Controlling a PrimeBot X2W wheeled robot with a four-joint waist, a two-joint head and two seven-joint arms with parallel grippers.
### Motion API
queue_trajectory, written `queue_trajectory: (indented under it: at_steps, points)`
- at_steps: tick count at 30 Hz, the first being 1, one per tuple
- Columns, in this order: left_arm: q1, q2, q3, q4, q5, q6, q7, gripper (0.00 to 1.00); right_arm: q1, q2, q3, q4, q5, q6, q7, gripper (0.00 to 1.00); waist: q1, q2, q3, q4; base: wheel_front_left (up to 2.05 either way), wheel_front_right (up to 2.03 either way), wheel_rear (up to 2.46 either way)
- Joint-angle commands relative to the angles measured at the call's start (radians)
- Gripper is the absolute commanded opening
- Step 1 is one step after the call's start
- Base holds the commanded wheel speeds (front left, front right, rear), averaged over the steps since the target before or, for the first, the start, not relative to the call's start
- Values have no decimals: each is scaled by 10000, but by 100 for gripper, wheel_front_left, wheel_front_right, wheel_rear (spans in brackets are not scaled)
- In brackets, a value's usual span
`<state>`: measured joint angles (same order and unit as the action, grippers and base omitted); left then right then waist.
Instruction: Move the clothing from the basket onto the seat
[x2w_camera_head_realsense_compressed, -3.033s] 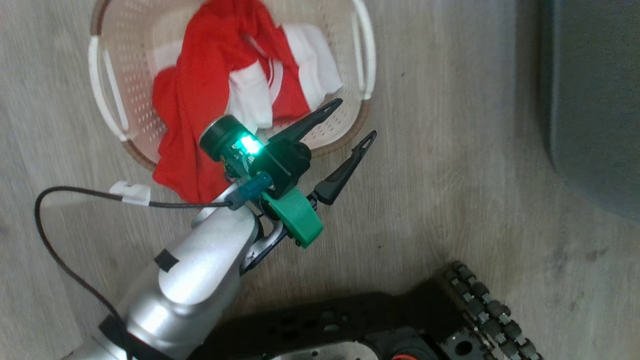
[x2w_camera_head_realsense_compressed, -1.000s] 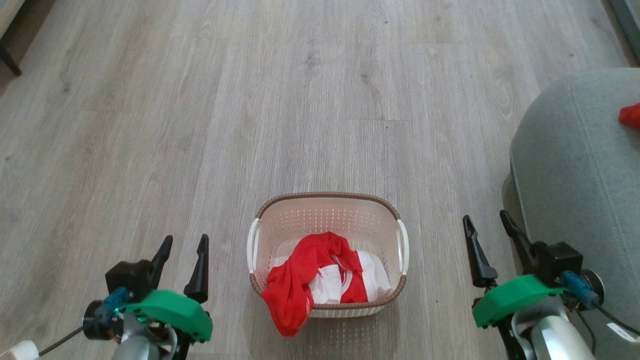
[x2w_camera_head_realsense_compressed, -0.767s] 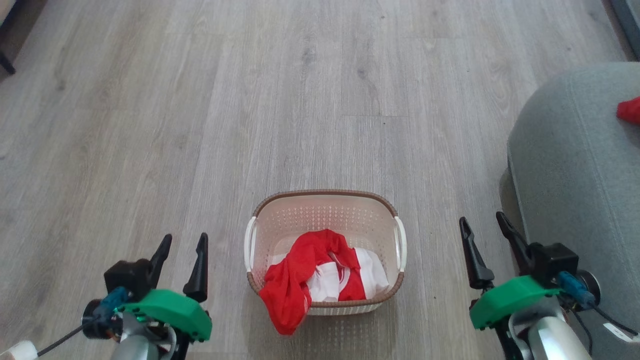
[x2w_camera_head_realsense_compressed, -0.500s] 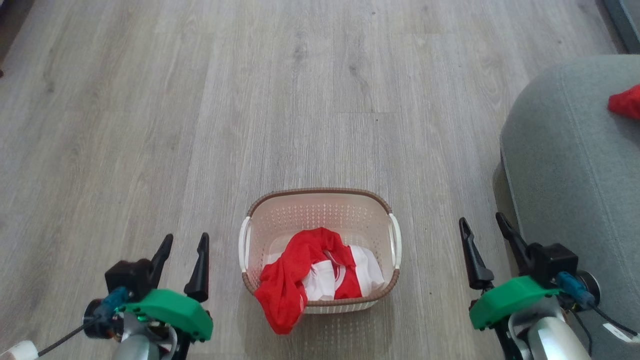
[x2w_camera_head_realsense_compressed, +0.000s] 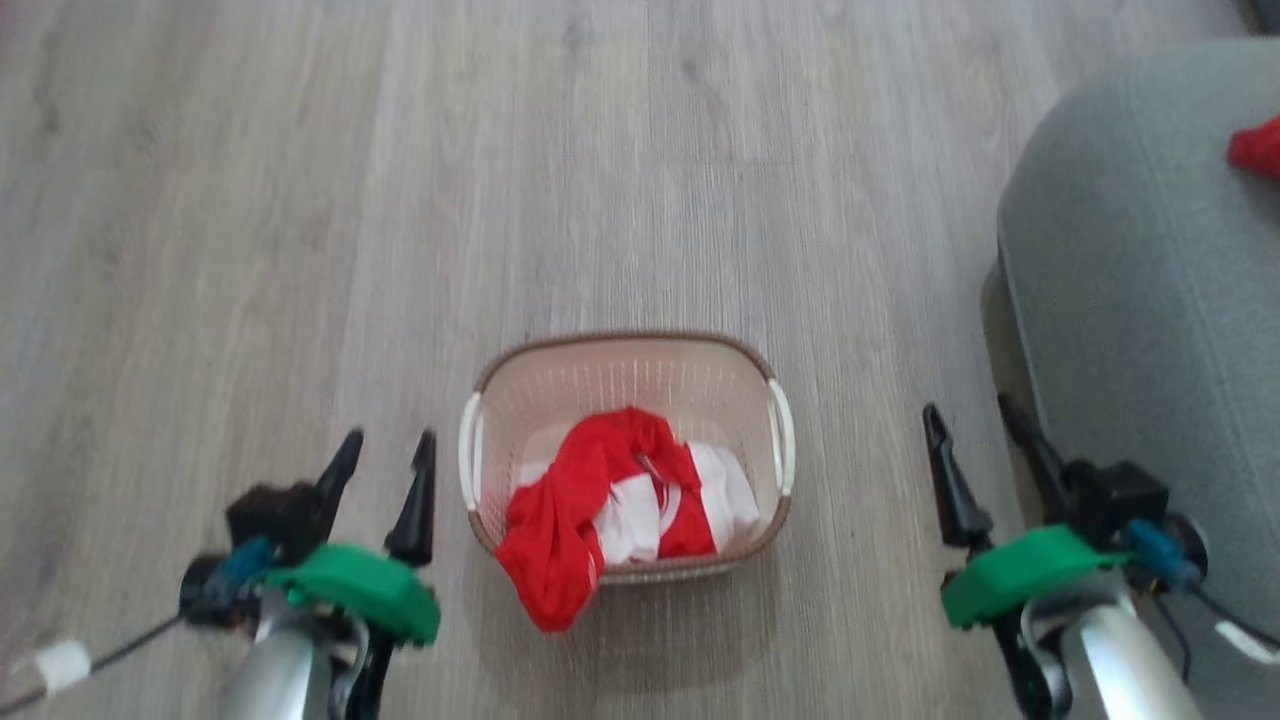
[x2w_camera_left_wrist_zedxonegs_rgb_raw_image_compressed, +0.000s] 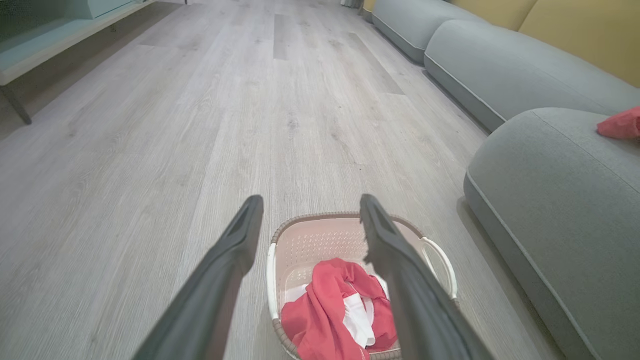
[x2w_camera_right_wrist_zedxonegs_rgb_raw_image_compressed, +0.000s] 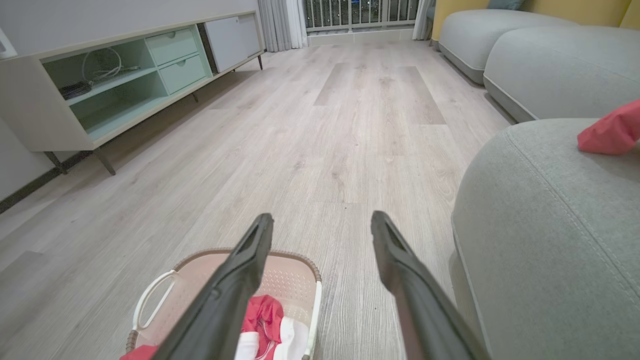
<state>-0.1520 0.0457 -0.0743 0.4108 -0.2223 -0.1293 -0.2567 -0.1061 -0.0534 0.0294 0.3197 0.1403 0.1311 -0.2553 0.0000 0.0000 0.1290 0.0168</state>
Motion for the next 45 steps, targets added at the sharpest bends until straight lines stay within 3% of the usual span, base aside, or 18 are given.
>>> queue_trajectory:
  at_steps: [1,10,21,32,39,45]
  points:
    - [-820,47,114,-286,158,-9,-51,100,-608,30,156,-452,-140,-4,-64,100,0,0,642,-150,0,0,0]
    - [-3217,185,-1063,1078,915,-11,75,100,-1920,31,-112,-1345,-293,-4,-65,100,0,0,3327,-713,0,0,0]
    - [-6987,151,-2408,4112,2105,165,2037,100,-3552,31,-101,-2364,8,-4,-65,100,0,0,6505,-1449,0,0,0]
    - [-9386,83,-2884,6455,2184,632,2824,100,-4028,31,735,-2983,797,-4,-65,100,0,0,8113,-2449,0,0,0]
    - [-10353,923,-2789,7760,2245,1098,3261,100,-3767,31,1124,-3564,1403,-4,-65,100,0,0,8842,-3074,0,0,0]
    - [-10589,1367,-2947,8330,2298,978,3549,100,-3521,31,1299,-3927,1729,-4,-65,100,0,0,9160,-3475,0,0,0]
